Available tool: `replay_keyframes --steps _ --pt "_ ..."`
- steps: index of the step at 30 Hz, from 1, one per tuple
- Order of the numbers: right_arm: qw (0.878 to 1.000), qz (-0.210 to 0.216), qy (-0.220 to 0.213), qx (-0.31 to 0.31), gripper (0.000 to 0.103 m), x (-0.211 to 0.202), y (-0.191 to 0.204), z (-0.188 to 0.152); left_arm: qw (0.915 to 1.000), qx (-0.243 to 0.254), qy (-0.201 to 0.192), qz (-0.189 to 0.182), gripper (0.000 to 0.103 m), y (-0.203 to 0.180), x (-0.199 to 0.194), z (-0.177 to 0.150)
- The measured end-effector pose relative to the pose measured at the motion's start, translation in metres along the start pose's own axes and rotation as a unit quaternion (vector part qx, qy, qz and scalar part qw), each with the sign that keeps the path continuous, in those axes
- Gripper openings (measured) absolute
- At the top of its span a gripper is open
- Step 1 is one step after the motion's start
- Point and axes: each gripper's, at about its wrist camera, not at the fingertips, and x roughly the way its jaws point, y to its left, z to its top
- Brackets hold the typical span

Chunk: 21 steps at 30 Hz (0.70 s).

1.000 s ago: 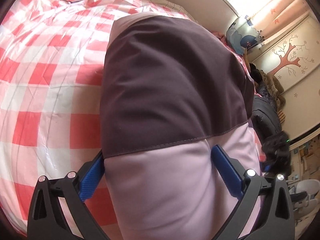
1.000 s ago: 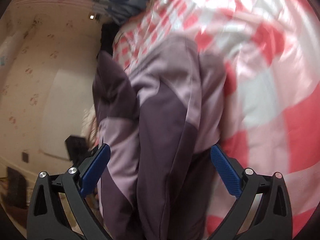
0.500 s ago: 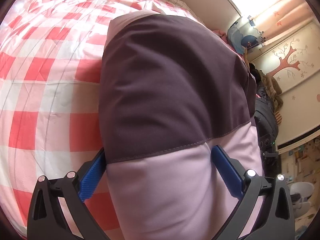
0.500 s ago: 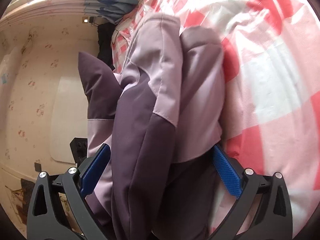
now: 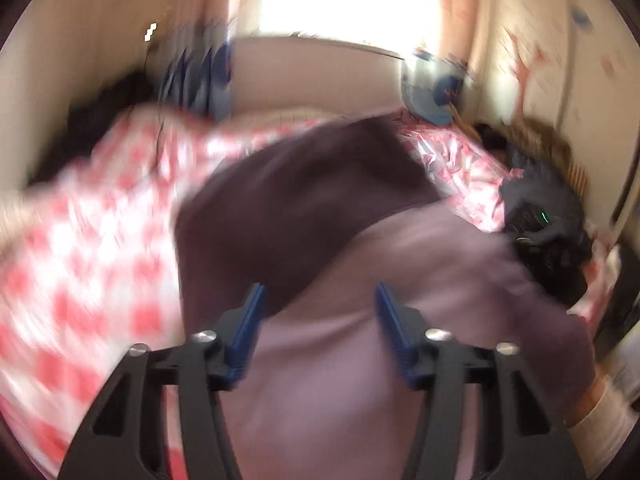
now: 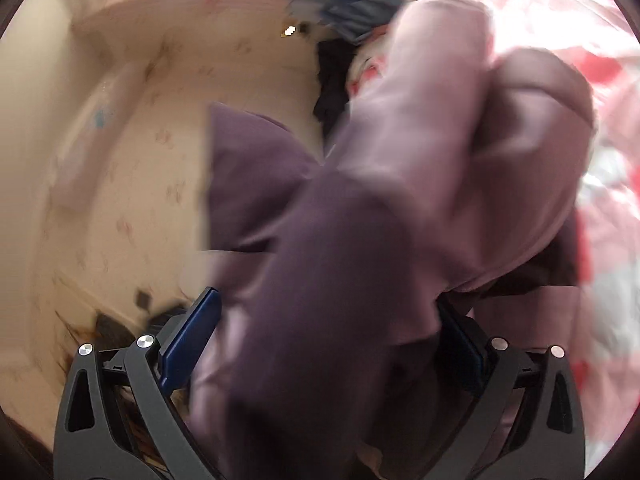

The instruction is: Fold large clothes

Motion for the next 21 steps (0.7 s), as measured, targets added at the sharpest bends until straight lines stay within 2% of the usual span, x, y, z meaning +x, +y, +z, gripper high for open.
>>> replay_keyframes --steps 1,2,3,4,5,7,8,10,11,13,15,17,18,20,21 --pt "1.0 -0.017 0.013 -0.016 0.097 0.011 0.003 -0.001 0.9997 0.024 0.003 -0.002 0.055 -0.009 -0.001 0.006" --pt "0.999 -0.033 0.02 -0.029 0.097 0.017 0.001 -0.002 0.9991 0.036 0.023 -0.006 0.06 -0.012 0.007 0.006" --pt "0.998 -0.05 0.025 -0.032 0.097 0.018 -0.005 -0.004 0.9983 0.036 0.045 -0.006 0.061 -0.013 0.02 0.003" --pt "0.996 -0.079 0.027 -0.023 0.097 0.017 -0.016 -0.005 0.9979 0.023 0.059 -0.015 0.063 -0.008 0.033 -0.003" --pt "0.994 -0.108 0.028 -0.004 0.097 0.014 -0.029 -0.006 0.996 -0.004 0.077 -0.044 0.066 0.001 0.049 -0.01" --pt "0.991 -0.124 0.025 0.034 0.097 -0.005 -0.05 -0.01 0.987 -0.057 0.108 -0.105 0.066 0.013 0.075 -0.024" --pt "0.99 -0.137 0.017 0.038 0.097 -0.017 -0.052 -0.011 0.9849 -0.064 0.109 -0.119 0.066 0.01 0.085 -0.032" --pt "0.988 -0.152 -0.008 0.022 0.097 -0.038 -0.043 -0.009 0.9868 -0.038 0.102 -0.12 0.066 -0.006 0.089 -0.037" --pt "0.988 -0.155 -0.022 0.013 0.097 -0.047 -0.034 -0.004 0.9857 -0.035 0.093 -0.136 0.066 -0.012 0.085 -0.036" --pt "0.988 -0.146 -0.041 -0.02 0.097 -0.054 -0.009 0.007 0.9808 -0.058 0.07 -0.173 0.066 -0.014 0.064 -0.032" --pt "0.989 -0.138 -0.023 -0.046 0.097 -0.049 0.009 0.018 0.9726 -0.1 0.034 -0.207 0.067 0.008 0.034 -0.022" --pt "0.992 -0.111 0.008 -0.059 0.097 -0.029 0.021 0.028 0.9731 -0.127 0.001 -0.192 0.071 0.025 0.003 -0.018" --pt "0.992 -0.109 0.019 -0.068 0.097 -0.027 0.027 0.029 0.9747 -0.144 -0.011 -0.171 0.077 0.044 -0.011 -0.018" --pt "0.987 -0.12 0.044 -0.093 0.097 -0.01 0.042 0.029 0.9783 -0.178 -0.017 -0.105 0.08 0.087 -0.027 -0.026" --pt "0.985 -0.127 0.057 -0.105 0.097 0.001 0.054 0.022 0.9774 -0.193 -0.01 -0.085 0.081 0.105 -0.028 -0.031"
